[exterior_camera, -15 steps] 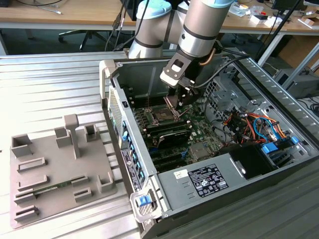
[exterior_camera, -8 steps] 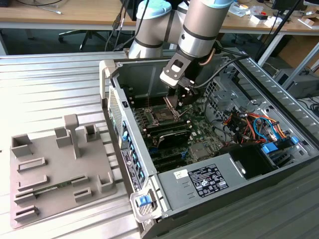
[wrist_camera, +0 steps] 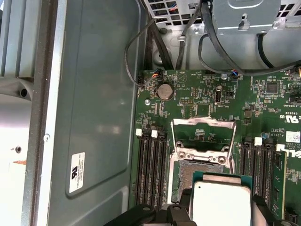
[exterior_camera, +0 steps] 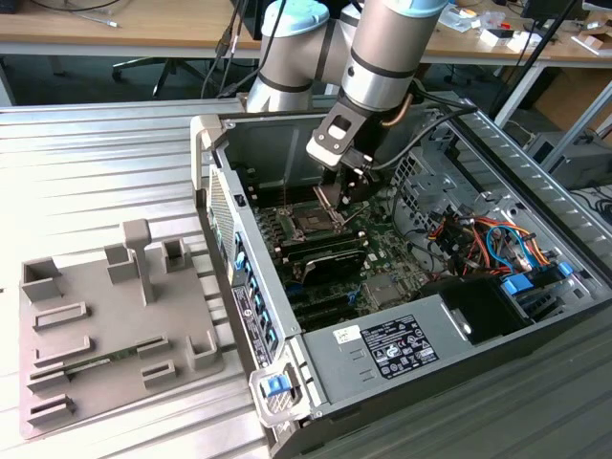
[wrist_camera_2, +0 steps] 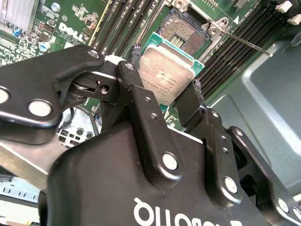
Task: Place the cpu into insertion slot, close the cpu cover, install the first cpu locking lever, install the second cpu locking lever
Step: 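Place the cpu into insertion slot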
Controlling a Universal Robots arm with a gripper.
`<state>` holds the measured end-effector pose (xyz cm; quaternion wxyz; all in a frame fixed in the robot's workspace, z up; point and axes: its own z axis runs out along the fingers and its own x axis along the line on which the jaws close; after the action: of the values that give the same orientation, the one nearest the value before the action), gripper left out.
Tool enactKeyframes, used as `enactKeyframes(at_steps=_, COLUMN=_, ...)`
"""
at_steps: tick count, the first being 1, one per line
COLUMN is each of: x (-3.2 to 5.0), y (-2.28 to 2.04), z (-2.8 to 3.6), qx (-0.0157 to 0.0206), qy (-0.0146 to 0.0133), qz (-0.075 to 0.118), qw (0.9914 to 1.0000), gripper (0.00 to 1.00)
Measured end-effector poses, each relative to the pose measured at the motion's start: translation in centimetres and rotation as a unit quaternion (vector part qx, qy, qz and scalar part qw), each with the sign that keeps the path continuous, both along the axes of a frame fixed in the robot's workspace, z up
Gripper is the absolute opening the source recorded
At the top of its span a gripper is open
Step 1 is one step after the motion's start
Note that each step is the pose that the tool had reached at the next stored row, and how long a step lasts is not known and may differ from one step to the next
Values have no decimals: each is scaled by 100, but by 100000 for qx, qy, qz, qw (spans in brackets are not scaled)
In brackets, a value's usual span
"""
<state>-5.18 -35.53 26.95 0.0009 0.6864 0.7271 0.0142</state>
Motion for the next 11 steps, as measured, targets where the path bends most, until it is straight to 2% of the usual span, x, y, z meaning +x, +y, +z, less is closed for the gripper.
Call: enactKeyframes(at_steps=11, x=0, y=1, z=-20, qx=2, qy=0, qz=2, qw=100000, gripper=55)
